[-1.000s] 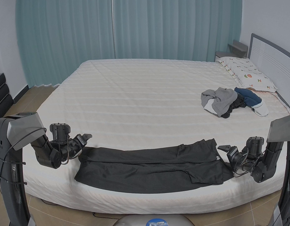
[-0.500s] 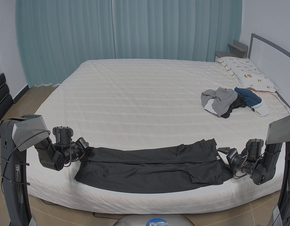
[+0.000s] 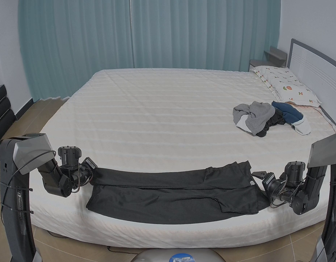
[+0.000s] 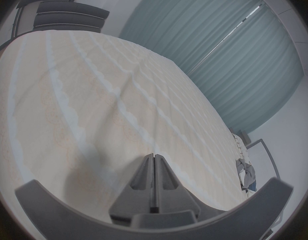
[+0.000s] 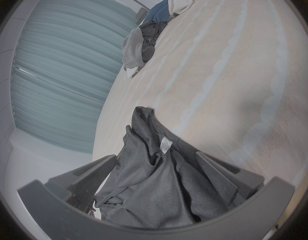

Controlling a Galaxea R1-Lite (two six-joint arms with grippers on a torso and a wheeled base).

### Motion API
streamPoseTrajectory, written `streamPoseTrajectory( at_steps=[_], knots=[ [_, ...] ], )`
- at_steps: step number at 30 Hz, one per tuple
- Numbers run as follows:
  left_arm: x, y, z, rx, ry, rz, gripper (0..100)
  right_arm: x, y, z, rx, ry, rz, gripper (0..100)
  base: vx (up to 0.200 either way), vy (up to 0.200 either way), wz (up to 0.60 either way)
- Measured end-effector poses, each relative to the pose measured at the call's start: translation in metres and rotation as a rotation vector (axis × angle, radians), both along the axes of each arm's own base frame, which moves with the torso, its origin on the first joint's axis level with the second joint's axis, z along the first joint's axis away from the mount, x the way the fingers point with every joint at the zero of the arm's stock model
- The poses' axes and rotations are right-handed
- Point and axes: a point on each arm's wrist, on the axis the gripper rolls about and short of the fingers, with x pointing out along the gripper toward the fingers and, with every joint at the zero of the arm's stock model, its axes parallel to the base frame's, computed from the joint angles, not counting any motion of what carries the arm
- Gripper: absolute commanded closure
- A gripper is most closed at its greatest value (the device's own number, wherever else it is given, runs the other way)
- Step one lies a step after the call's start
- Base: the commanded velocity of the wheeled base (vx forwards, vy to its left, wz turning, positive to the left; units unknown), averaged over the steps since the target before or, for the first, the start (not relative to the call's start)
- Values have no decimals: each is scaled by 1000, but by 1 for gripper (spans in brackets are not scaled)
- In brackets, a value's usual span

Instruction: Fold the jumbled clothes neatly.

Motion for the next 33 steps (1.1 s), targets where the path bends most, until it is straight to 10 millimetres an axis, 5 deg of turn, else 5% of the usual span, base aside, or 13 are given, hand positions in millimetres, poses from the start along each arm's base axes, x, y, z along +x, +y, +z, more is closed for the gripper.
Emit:
streamPoseTrajectory(
  at_steps=[6,7,19,33],
  knots=[
    [1,1,1,-3,-6,-8,100,0,0,0,-1,0,1,0,0,0,0],
    [1,1,1,-2,-6,-7,0,0,0,0,-1,1,1,0,0,0,0],
    [-2,6,3,-9,-2,8,0,0,0,0,-1,1,1,0,0,0,0],
    [-56,-7,22,-24,50,-103,0,0,0,0,-1,2,1,0,0,0,0]
  ],
)
